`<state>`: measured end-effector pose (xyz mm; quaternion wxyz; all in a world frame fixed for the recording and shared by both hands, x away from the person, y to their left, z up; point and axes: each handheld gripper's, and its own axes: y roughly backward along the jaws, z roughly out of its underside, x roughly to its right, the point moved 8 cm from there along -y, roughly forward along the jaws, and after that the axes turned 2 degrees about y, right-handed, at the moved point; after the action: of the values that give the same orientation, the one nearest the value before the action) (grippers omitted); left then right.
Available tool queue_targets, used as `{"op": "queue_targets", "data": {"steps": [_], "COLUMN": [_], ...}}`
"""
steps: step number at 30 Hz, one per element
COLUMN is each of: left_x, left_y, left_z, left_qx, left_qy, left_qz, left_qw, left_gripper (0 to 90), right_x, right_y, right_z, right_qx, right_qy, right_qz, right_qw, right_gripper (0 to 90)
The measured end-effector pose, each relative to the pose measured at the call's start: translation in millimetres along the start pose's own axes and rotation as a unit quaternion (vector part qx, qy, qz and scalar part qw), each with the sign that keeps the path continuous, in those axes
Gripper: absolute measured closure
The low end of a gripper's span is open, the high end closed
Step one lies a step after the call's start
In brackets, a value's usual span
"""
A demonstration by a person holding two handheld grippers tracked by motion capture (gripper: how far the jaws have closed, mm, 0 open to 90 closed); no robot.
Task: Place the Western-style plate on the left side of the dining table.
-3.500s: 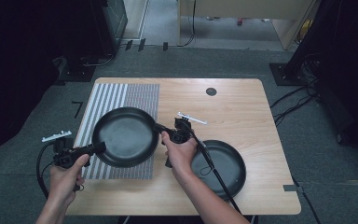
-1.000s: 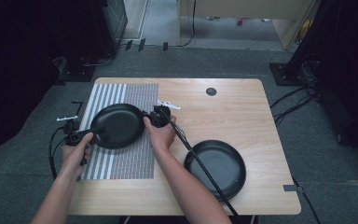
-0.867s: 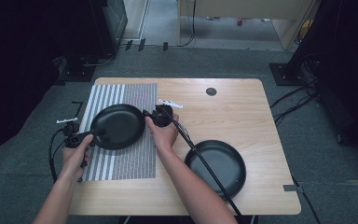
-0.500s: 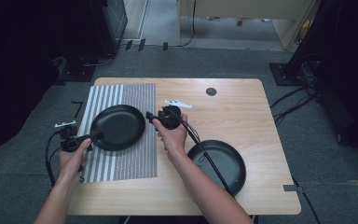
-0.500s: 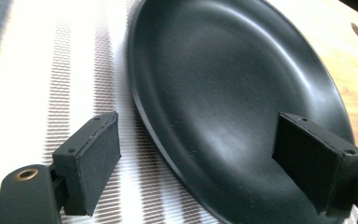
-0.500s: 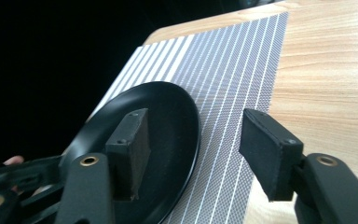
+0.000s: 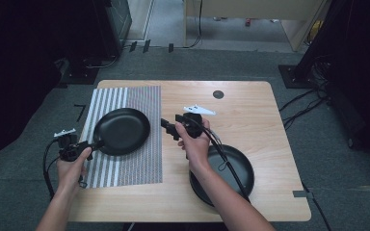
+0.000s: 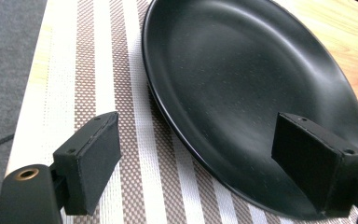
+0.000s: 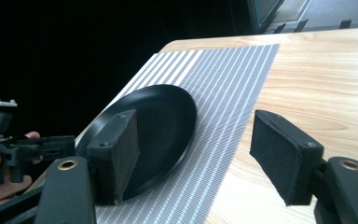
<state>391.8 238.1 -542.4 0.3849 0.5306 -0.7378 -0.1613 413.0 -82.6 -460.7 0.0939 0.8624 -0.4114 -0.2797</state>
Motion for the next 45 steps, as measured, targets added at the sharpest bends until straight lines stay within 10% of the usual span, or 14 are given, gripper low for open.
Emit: {"op": "queue_targets", "data": {"steps": [30, 45], "left_x": [49.8, 44.8], "left_y": [59.0, 45.1], "left_z": [46.7, 74.3], "left_qx": [0.087, 0.08], "left_qy": [-0.052, -0.109], "left_qz": [0.035, -0.03], "left_qw": [0.9942, 0.9903], "left_gripper": [13.2, 13.5], "right_x": [84.0, 146.7], "right_y": [124.7, 186.0], "right_z": [46.0, 89.5], "right_qx": [0.018, 0.018], "right_qy": [-0.011, 0.012], "right_qz": [0.059, 0.134], "right_qw": [0.998, 0.9908], "right_gripper": [29.4, 28.8]}}
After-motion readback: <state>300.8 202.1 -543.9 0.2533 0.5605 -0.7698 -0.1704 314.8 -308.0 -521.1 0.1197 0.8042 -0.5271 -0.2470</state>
